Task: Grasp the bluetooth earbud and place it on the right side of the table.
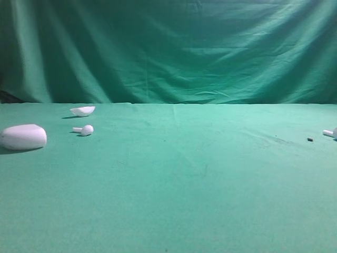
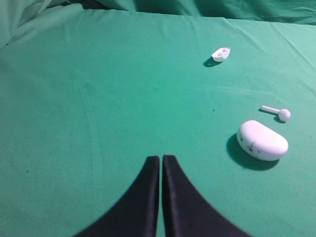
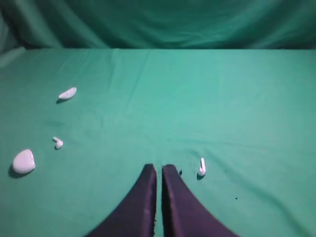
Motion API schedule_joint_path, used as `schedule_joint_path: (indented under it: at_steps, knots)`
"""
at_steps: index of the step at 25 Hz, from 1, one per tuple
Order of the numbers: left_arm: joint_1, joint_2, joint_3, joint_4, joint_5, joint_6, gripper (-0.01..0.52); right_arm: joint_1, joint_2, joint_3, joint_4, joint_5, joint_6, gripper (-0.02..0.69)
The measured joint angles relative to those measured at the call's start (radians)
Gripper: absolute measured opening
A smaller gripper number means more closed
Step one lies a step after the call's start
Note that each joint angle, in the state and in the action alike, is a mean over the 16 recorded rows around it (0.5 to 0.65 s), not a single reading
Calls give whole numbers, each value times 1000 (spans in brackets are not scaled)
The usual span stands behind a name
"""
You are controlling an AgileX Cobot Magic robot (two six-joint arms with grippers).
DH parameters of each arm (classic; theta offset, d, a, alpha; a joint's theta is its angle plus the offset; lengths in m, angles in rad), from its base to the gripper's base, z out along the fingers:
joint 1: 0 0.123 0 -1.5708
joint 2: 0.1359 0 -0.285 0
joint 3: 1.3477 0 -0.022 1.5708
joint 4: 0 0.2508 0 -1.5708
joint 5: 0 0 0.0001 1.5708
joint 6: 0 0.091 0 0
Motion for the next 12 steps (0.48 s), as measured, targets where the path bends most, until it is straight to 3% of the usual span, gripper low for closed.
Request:
schedule_joint_path:
  at_steps: [12]
  knots:
    - [0, 0, 0, 0, 0, 0, 0, 0, -180, 122, 8, -77, 16, 5]
